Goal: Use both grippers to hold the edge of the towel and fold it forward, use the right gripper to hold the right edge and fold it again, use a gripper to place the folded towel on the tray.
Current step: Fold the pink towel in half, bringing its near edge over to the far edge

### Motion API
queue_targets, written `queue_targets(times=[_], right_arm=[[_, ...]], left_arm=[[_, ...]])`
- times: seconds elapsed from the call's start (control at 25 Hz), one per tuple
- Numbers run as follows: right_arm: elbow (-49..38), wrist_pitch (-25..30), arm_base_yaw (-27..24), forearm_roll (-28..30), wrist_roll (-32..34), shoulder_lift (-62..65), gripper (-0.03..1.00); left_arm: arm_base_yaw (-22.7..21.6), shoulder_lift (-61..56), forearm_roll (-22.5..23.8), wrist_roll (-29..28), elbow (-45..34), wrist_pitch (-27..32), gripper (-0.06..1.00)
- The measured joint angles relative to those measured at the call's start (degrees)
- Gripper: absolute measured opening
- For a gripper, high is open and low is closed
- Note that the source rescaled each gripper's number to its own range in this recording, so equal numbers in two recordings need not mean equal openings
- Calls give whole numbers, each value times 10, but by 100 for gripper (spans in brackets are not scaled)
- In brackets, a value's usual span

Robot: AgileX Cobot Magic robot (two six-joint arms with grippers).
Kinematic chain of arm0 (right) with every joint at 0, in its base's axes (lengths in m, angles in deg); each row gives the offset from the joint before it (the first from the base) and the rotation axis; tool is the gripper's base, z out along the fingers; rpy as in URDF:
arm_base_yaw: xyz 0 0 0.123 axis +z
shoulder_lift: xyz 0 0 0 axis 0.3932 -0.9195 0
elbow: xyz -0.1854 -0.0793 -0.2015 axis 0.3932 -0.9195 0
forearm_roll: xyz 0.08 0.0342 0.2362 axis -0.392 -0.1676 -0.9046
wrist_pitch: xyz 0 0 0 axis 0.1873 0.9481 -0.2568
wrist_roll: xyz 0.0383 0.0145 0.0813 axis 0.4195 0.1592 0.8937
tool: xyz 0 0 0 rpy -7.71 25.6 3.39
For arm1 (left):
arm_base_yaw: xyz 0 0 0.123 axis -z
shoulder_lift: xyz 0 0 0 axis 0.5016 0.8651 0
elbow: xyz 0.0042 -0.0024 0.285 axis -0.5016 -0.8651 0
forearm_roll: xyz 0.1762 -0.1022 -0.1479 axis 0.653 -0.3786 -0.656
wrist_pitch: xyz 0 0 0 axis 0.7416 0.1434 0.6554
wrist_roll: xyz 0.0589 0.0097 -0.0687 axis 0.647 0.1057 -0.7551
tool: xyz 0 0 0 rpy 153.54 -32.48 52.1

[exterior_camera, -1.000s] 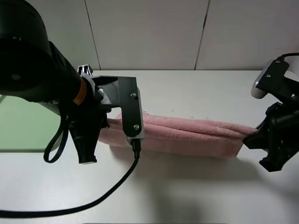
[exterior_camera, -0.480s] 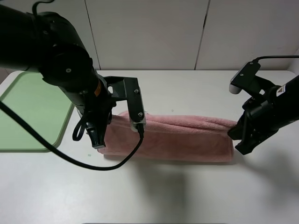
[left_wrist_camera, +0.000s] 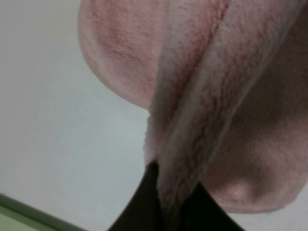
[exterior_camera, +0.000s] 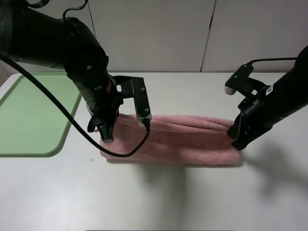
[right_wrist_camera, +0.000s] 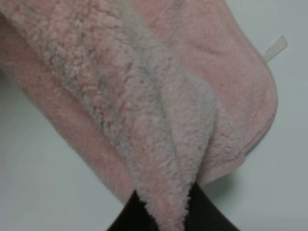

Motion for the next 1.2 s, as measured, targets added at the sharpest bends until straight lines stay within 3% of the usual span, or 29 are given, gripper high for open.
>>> queue_targets(times=[0.32,0.92,1.04,1.2], right_arm=[[0,-40,0,23,0,-19,0],[0,-51,0,56,0,-21,0],[0,-53,0,59,0,-21,3],[0,-63,-5,76,0,-21,22]], left_arm=[[-7,31,4,6,18,-14,0],[-9,33,9,6,19,-30,1],[-9,33,10,6,19,-30,7],[-13,35,39,5,19,-5,26]])
